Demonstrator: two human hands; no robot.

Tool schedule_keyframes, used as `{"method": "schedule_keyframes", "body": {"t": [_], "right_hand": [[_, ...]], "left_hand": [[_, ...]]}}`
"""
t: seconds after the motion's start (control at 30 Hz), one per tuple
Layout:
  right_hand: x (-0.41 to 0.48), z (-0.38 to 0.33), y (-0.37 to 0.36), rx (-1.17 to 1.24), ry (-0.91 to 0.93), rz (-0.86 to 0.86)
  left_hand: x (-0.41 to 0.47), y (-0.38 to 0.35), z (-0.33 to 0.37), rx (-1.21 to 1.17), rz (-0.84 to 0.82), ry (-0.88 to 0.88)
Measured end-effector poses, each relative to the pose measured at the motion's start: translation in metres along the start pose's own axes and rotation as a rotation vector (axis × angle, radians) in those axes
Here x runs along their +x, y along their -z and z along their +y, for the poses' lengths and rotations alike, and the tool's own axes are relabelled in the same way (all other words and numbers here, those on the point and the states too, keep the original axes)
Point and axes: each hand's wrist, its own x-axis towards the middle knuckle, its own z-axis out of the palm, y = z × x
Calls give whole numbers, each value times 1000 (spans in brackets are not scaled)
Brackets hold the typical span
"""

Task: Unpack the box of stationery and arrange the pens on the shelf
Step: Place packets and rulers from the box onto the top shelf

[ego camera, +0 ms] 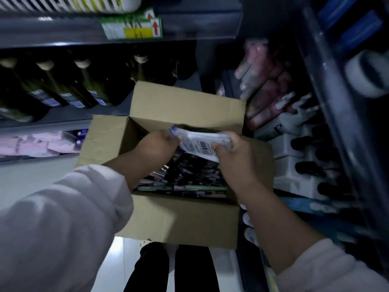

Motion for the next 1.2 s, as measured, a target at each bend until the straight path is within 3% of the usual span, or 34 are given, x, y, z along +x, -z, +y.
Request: {"method": "schedule_keyframes", "body": {"t": [0.07, 0.17, 0.33, 0.5, 0.63, 0.73, 0.8, 0.87, 1.03, 1.2], "right_hand": [[-18, -22, 8, -16, 91, 26], [-42, -48, 15, 40, 239, 53], [-62, -78, 40, -100, 575, 104], [-77, -107, 70, -261, 669, 66], [-91, -109, 94, -252, 462, 221], [-99, -136, 109, 339, 44, 291], [-105, -157, 116, 753, -237, 177], [-113, -172, 122, 986, -405, 33], [-128, -195, 140, 1215, -404, -34], [-129, -197, 168, 1116, -269, 38]], "left_hand": [[-22, 6, 24, -412, -156, 227], [-44, 21, 53, -732, -282, 354], [-79, 37, 90, -841, -158, 305], [-107, 49, 118, -910, -113, 203], [-127, 63, 136, -954, -65, 130], [-142, 69, 147, -945, -79, 57], [-153, 70, 156, -953, -112, 25], [-165, 69, 166, -974, -160, -13], [-190, 68, 195, -1082, -275, -121], [-215, 63, 228, -1132, -329, -189]]}}
